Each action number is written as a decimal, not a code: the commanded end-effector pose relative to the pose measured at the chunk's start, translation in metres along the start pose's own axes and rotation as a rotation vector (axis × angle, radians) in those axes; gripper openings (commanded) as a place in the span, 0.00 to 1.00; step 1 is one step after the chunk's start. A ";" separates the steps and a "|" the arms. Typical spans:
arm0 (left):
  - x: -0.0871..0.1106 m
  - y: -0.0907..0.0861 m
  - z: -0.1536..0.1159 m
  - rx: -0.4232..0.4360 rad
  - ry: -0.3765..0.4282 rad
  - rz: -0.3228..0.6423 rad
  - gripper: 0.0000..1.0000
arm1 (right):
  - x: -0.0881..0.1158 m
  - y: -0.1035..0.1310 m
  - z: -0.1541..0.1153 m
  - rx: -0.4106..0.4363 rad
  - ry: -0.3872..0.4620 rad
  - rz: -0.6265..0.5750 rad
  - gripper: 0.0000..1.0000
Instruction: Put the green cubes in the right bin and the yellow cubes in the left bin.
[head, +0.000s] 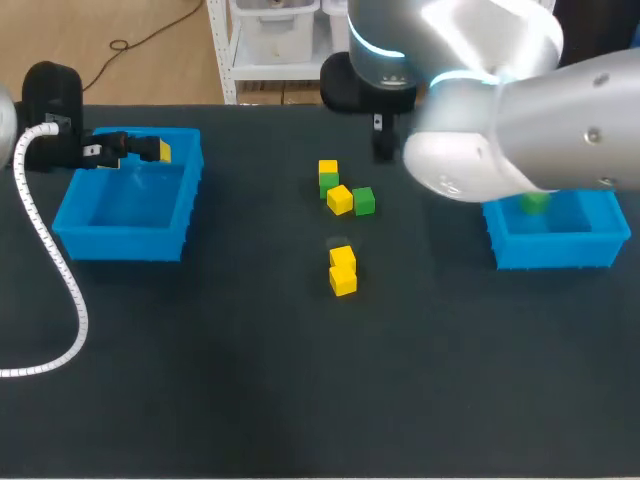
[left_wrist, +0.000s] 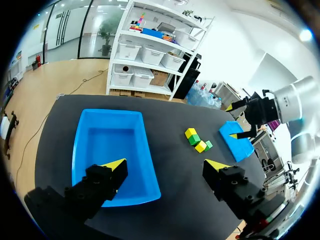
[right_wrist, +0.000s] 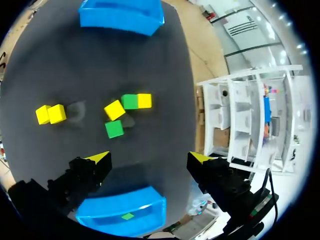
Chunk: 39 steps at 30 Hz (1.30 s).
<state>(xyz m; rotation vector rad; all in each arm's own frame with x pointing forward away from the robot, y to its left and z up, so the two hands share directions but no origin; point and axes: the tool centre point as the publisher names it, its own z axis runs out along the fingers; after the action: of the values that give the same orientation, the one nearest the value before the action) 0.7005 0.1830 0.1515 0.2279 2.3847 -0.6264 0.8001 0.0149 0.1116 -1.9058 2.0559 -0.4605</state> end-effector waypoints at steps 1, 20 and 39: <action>0.001 0.001 0.000 0.006 -0.006 0.001 1.00 | 0.001 0.003 0.011 -0.071 0.007 0.000 1.00; 0.001 0.001 0.000 0.006 -0.006 0.001 1.00 | -0.010 0.034 0.042 -0.188 -0.049 0.014 1.00; 0.001 0.001 0.000 0.006 -0.006 0.001 1.00 | -0.022 0.047 0.056 -0.300 -0.078 -0.089 1.00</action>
<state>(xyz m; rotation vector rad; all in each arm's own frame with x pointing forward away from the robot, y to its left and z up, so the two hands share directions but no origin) 0.7006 0.1830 0.1515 0.2279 2.3847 -0.6264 0.7757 0.0351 0.0452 -2.1330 2.0787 -0.1264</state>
